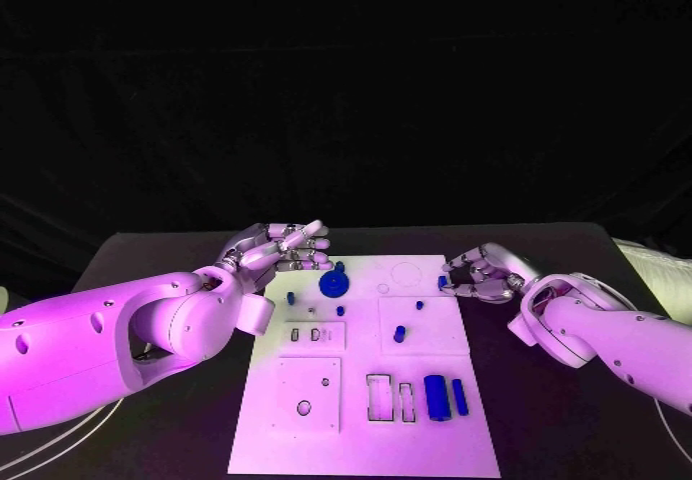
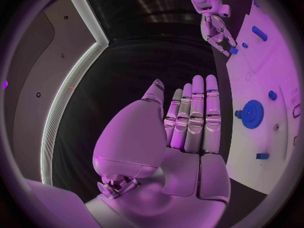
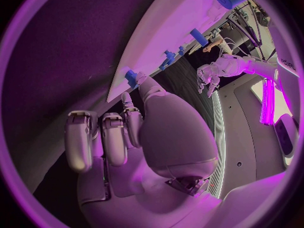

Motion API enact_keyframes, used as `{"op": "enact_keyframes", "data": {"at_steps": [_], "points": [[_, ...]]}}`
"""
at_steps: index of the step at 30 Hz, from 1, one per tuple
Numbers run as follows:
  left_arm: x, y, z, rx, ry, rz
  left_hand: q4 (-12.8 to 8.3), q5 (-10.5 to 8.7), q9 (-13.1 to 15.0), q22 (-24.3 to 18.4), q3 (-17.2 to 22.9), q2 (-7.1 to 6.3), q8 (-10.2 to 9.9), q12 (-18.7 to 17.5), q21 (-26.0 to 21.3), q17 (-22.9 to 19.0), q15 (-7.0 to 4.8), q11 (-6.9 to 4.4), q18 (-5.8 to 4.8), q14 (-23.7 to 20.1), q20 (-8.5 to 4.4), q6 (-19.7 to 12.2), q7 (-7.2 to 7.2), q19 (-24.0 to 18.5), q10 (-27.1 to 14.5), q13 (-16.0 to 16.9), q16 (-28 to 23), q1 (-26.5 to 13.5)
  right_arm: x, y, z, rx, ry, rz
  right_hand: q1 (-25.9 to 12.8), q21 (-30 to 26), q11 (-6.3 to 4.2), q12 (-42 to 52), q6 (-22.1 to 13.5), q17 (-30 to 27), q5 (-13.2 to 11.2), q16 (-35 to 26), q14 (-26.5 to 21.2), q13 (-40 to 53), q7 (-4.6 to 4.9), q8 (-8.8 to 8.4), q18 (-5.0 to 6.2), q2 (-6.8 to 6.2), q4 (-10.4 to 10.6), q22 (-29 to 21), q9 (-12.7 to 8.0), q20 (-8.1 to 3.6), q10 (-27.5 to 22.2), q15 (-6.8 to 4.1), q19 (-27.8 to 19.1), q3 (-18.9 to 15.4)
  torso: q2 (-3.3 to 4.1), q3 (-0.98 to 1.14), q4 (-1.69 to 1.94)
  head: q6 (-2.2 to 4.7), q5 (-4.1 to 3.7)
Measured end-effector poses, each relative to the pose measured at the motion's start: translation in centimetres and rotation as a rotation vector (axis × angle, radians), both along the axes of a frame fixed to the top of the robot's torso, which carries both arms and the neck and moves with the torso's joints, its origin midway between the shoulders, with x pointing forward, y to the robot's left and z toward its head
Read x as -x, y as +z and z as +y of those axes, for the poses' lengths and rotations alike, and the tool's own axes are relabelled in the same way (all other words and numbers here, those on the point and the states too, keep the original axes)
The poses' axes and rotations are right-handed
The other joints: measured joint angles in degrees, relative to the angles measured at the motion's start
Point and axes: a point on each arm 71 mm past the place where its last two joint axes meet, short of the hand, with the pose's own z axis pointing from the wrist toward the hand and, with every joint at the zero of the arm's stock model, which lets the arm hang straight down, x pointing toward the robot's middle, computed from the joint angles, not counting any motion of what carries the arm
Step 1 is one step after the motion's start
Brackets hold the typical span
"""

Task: Assemble the parts on the task board

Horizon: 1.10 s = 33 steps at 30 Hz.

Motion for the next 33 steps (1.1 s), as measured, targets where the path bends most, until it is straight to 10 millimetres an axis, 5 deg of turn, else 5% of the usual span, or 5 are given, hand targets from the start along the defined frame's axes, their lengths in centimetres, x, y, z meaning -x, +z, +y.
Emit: {"op": "enact_keyframes", "data": {"at_steps": [15, 33], "points": [[0.06, 0.01, 0.01, 0.0, -0.002, 0.001, 0.0, 0.0, 0.0, 0.0, 0.0, 0.0, 0.0, 0.0, 0.0, -0.01, 0.0, 0.0, 0.0, 0.0, 0.0, 0.0, 0.0, 0.0, 0.0, 0.0, 0.0, 0.0, -0.2, -0.27, 0.59, 0.005, 0.012, 0.019, 0.0, 0.0, -0.03, 0.83, 2.37, -0.01, -0.47, 0.0, 0.0, 0.09, -0.5, 0.49, 0.0, 0.99, -0.79, -0.01, 0.26, 0.0, 0.03, 0.0, 0.0, 0.79, 0.03, 0.0, -0.09, -0.25, 0.21], [0.11, 0.02, 0.02, 0.0, -0.002, 0.002, 0.0, 0.0, 0.0, 0.01, 0.0, 0.0, 0.0, 0.0, 0.0, -0.02, 0.0, 0.0, 0.0, 0.0, 0.0, 0.0, 0.0, 0.0, 0.0, 0.0, 0.0, 0.0, -0.35, -0.5, 0.98, 0.01, 0.022, 0.038, -0.15, 0.22, -1.32, 1.18, 6.45, -0.02, -2.13, 0.23, 0.0, 0.11, -1.95, 1.36, 0.0, 2.29, -2.0, 0.03, 0.56, -0.44, 0.14, -0.85, 0.0, 2.97, 0.07, 0.07, -0.1, -0.41, 0.35]]}}
